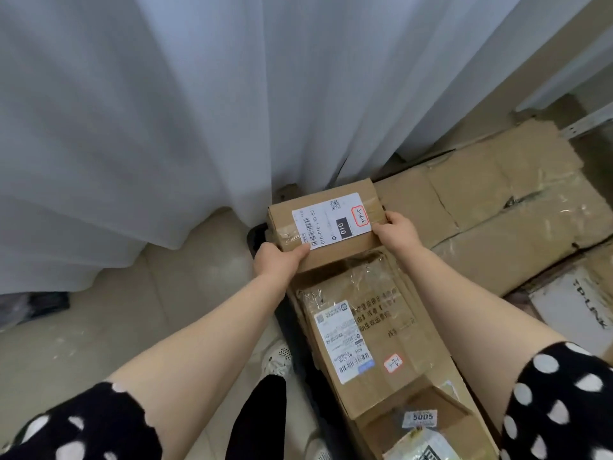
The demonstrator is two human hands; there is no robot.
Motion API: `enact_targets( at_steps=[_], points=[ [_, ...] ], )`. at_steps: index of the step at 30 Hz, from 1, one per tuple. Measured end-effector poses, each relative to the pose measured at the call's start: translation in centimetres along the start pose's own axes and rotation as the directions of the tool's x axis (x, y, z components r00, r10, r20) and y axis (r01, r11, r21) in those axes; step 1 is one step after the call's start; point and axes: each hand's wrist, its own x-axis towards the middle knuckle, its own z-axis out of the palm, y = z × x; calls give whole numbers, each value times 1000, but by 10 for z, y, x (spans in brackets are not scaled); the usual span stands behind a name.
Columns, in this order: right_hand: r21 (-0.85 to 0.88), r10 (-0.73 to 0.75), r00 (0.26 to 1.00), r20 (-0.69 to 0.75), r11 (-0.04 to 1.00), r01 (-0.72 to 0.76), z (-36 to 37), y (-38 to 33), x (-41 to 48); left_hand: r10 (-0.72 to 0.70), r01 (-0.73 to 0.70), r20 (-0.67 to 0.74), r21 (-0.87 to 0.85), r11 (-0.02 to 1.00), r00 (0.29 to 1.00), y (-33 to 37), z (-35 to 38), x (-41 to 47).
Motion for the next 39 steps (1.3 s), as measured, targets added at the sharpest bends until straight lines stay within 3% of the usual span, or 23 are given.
enact_targets(
  at_steps=[4,9,16,25,33,39],
  points=[
    [-7,50,999,10,999,-50,5,12,12,-47,44,33,96,994,998,-10,14,3],
    [-190,72,996,55,980,-60,8,15,16,-64,50,68,187,981,996,-18,21,5],
    [-342,48,984,173,940,14,27,17,22,-82,69,44,251,966,996,-20,13,16],
    [-510,-7,987,159,856,88,33,23,23,-79,56,69,293,955,994,-23,14,23],
    [-474,-56,987,149,872,121,29,25,10,-69,43,81,283,958,994,-18,14,15],
    [-464,-143,982,122,867,184,4,34,-36,-8,5,8,280,960,1000,-3,8,-25]
  ],
)
